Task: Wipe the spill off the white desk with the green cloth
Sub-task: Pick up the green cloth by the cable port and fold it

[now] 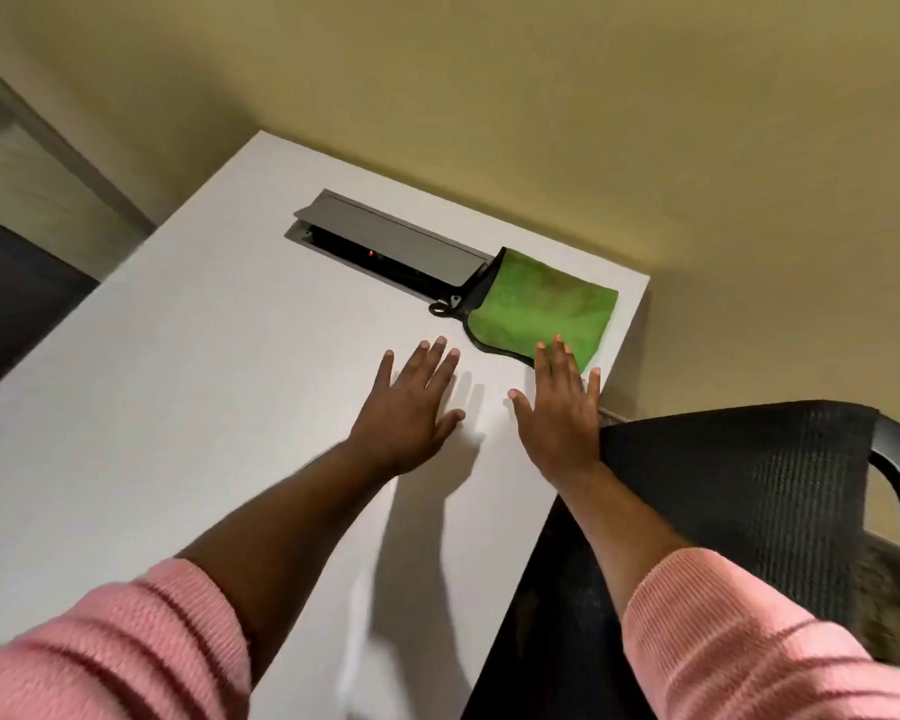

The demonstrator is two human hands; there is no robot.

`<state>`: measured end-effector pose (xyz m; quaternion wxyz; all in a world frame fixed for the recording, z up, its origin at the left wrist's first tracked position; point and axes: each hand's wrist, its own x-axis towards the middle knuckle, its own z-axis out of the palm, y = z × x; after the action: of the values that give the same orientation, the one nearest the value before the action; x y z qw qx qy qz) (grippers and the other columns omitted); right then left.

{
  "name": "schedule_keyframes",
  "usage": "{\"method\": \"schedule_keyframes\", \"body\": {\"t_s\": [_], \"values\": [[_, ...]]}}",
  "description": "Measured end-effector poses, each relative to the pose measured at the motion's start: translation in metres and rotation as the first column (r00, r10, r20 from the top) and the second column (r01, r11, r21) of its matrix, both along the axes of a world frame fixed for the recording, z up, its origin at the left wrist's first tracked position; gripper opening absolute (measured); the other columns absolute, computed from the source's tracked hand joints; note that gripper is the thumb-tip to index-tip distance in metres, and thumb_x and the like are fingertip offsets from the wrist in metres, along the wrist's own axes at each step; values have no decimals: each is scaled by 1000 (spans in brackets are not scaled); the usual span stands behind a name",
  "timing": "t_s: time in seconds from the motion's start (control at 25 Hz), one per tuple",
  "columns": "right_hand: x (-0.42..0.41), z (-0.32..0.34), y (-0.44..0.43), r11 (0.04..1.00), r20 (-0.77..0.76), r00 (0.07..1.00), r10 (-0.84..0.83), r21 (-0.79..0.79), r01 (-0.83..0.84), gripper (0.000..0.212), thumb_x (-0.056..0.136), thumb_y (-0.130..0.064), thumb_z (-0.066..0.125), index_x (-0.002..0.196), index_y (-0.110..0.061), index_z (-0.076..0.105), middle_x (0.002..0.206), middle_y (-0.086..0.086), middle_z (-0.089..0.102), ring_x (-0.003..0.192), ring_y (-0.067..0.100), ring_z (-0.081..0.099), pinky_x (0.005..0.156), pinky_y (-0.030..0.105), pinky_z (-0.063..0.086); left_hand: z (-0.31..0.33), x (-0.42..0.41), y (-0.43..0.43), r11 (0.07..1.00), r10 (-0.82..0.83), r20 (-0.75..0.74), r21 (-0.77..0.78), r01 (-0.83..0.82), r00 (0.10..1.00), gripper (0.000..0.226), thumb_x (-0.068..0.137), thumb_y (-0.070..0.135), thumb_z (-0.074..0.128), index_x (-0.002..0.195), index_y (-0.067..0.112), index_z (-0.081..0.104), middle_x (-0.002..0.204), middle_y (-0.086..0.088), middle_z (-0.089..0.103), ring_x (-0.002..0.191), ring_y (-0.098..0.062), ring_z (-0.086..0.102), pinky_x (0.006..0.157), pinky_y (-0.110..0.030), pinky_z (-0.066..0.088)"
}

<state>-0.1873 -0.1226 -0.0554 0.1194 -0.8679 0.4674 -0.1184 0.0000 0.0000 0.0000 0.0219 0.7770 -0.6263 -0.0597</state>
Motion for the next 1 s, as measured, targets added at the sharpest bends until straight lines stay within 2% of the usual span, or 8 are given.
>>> {"method": "schedule_keyframes", "body": {"t_s": [0.2,0.32,0.56,0.68,0.8,0.88,1.0], "values": [[29,-40,-53,997,-146,989,-40,61,49,65,107,-37,50,163,-13,29,173,11,23,158,29,23,126,60,13,-51,5,-91,991,-70,-22,111,72,997,74,104,48,45,165,21,12,174,-3,11,160,-22,11,126,-57,8],[32,-59,-62,994,-138,988,-73,74,84,59,109,-32,44,163,-12,31,173,11,23,160,26,20,128,58,11,-71,20,-124,991,-81,-8,110,82,997,69,105,44,43,164,23,15,173,-2,14,159,-23,16,124,-56,10],[36,-61,-64,990,-83,991,-107,83,114,55,109,-24,41,162,-13,34,172,6,27,161,22,18,129,54,9,-70,25,-150,989,-114,19,-88,115,993,52,104,40,48,151,20,48,154,-9,52,149,-31,39,118,-53,26],[33,-58,-67,989,-21,991,-131,67,132,56,102,-10,52,157,-14,44,167,6,38,157,22,30,128,52,16,-66,29,-161,986,-160,28,-41,161,987,51,103,35,52,151,19,48,154,-9,51,151,-30,36,121,-53,20],[33,-53,-72,988,52,987,-152,29,151,51,96,-2,61,146,-10,58,154,10,56,146,28,48,122,53,28,-67,25,-165,985,-153,27,81,151,988,52,104,33,50,153,18,45,141,-6,60,139,-29,49,122,-51,17],[35,-51,-74,983,90,979,-182,16,181,47,90,2,64,137,-7,63,137,14,66,131,34,59,117,52,36,-67,23,-165,988,-136,29,76,133,990,41,102,29,51,141,17,57,126,-6,64,123,-29,59,120,-48,19],[37,-48,-80,978,131,970,-206,-5,209,40,85,5,66,124,-5,67,117,14,68,113,38,64,110,49,41,-65,22,-168,995,-100,22,22,100,995,22,98,22,54,114,17,69,108,-5,67,104,-30,65,113,-44,25]]}}
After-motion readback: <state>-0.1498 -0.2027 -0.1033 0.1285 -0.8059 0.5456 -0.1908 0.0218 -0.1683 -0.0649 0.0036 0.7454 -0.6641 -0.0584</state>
